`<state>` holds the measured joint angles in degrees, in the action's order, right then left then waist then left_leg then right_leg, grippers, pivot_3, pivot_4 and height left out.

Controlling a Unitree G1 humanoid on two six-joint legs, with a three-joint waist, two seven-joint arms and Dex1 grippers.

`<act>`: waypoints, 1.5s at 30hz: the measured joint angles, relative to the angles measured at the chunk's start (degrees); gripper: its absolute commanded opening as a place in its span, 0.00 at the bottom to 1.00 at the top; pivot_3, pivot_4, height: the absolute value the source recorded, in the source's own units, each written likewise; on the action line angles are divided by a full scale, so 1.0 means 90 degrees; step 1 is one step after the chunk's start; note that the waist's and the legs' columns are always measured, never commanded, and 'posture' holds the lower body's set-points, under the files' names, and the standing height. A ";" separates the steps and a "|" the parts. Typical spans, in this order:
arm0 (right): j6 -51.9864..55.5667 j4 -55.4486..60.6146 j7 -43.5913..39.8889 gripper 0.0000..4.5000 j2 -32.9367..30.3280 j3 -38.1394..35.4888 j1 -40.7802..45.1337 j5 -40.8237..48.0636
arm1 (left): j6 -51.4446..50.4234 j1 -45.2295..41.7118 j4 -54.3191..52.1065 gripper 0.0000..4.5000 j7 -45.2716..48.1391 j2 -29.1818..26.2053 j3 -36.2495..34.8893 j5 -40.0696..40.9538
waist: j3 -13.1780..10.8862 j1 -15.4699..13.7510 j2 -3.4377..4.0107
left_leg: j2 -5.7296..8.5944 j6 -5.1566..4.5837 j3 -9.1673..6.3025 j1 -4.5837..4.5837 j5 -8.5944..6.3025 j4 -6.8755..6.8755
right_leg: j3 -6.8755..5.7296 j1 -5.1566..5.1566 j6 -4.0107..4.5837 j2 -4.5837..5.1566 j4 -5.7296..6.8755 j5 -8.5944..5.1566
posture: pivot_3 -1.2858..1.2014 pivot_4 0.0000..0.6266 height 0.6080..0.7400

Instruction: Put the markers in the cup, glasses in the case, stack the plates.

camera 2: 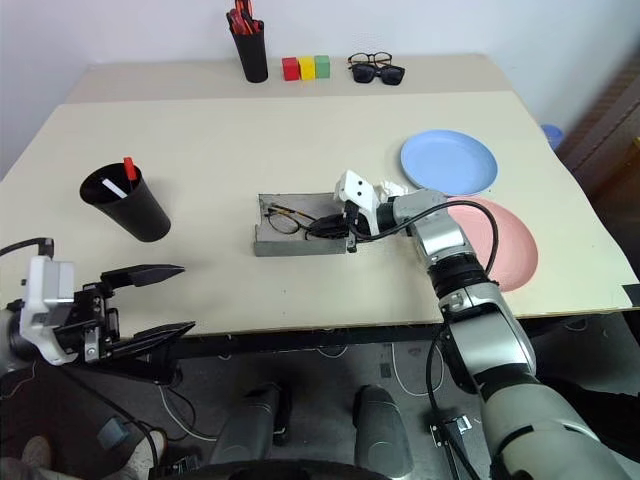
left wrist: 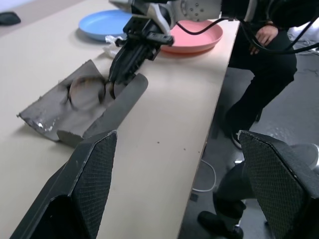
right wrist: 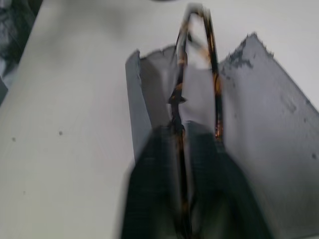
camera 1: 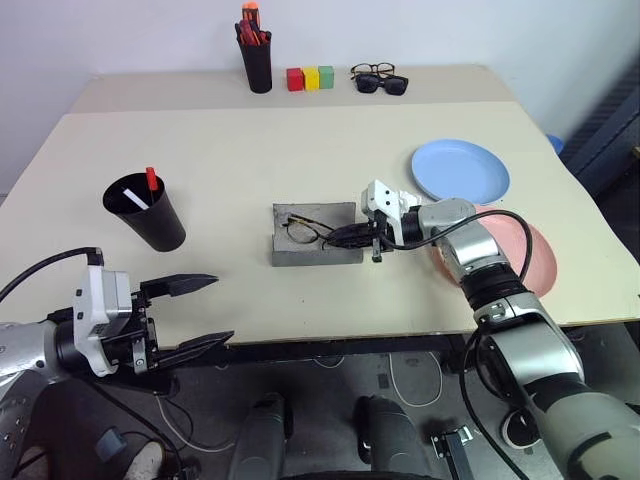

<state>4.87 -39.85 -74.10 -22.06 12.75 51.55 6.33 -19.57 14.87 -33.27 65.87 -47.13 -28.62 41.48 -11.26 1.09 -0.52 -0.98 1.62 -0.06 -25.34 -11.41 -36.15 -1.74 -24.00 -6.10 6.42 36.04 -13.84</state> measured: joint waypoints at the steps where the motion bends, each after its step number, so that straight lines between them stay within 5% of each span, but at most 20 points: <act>1: -0.0020 -0.0023 0.0021 0.54 -0.0001 0.0000 0.0000 -0.0042 | 0.0018 -0.0031 0.0025 0.89 -0.0004 0.0000 0.0016 -0.0007 | 0.0000 0.0001 0.0000 | 0.0000 0.0000 0.0000 -0.0001 0.0000 0.0000 | 0.0000 -0.0001 0.0000 0.0000 0.0000 0.0000 | 0.52 0.24 1.00; 2: -0.0023 -0.0023 0.0057 0.63 -0.0004 -0.0003 0.0000 -0.0055 | 0.0023 -0.0060 0.0067 0.89 -0.0008 0.0000 0.0034 -0.0015 | 0.0000 0.0003 0.0000 | 0.0000 0.0000 0.0000 -0.0001 0.0000 0.0000 | 0.0000 -0.0001 0.0000 0.0000 0.0000 0.0000 | 0.52 0.24 1.00; 9: 0.0519 0.1053 0.0271 0.63 -0.0466 -0.0374 -0.0209 0.0196 | -0.0197 -0.0810 0.0238 0.89 -0.0770 0.0192 0.0322 -0.0011 | -0.0003 -0.0059 0.0005 | 0.0001 0.0004 -0.0005 -0.0002 0.0003 -0.0003 | 0.0000 0.0003 -0.0002 -0.0001 0.0005 0.0001 | 0.52 0.24 1.00; 14: 0.1710 0.3469 0.0387 0.63 -0.1623 -0.1465 -0.1755 0.1079 | -0.0604 -0.2096 0.0512 0.89 -0.1694 0.0578 0.1182 -0.0110 | 0.0001 -0.0227 -0.0003 | 0.0003 0.0004 -0.0012 0.0001 0.0004 -0.0007 | -0.0006 0.0028 -0.0010 0.0000 -0.0005 -0.0002 | 0.52 0.24 1.00; 17: 0.1905 0.4417 0.0548 0.65 -0.1991 -0.2174 -0.3027 0.1433 | -0.0686 -0.2658 0.0807 0.69 -0.1954 0.0847 0.1739 -0.0296 | 0.0003 -0.0213 -0.0005 | 0.0004 0.0004 -0.0010 0.0005 0.0004 -0.0008 | -0.0006 0.0035 -0.0011 0.0000 -0.0010 -0.0002 | 0.52 0.24 1.00; 22: 0.1194 0.5552 0.0846 0.65 -0.2118 -0.3333 -0.5273 0.1564 | -0.0779 -0.3702 0.1643 0.15 -0.2598 0.1315 0.2427 -0.0932 | 0.0003 -0.0187 -0.0004 | 0.0001 0.0004 -0.0011 0.0037 0.0004 -0.0009 | -0.0004 0.0053 -0.0008 -0.0004 -0.0001 -0.0003 | 0.52 0.24 1.00; 30: 0.0518 0.6554 0.1288 0.65 -0.1961 -0.4221 -0.7549 0.1618 | -0.1230 -0.5685 0.3596 0.15 -0.3487 0.1859 0.3364 -0.2192 | 0.0005 -0.0188 -0.0021 | 0.0002 0.0008 -0.0009 0.0072 0.0001 -0.0015 | -0.0003 0.0096 -0.0024 0.0002 -0.0019 -0.0013 | 0.52 0.24 1.00; 45: -0.0006 0.6719 0.2096 0.65 -0.1815 -0.4538 -0.8044 0.1705 | 0.0658 -0.9121 0.9598 0.15 -0.3189 0.2909 0.5257 -0.5053 | -0.0004 -0.0212 -0.0040 | 0.0008 -0.0008 -0.0013 0.0003 -0.0005 -0.0001 | -0.0013 0.0056 -0.0041 0.0001 -0.0078 0.0019 | 0.52 0.24 1.00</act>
<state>4.82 20.62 -55.23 -38.40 -28.09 -20.84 21.68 -13.65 -67.22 53.11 37.17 -20.94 18.70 -3.99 -11.30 -0.81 -0.87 -0.91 1.55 -0.17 -25.31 -11.46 -36.16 -1.86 -23.49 -6.47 6.43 35.34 -13.67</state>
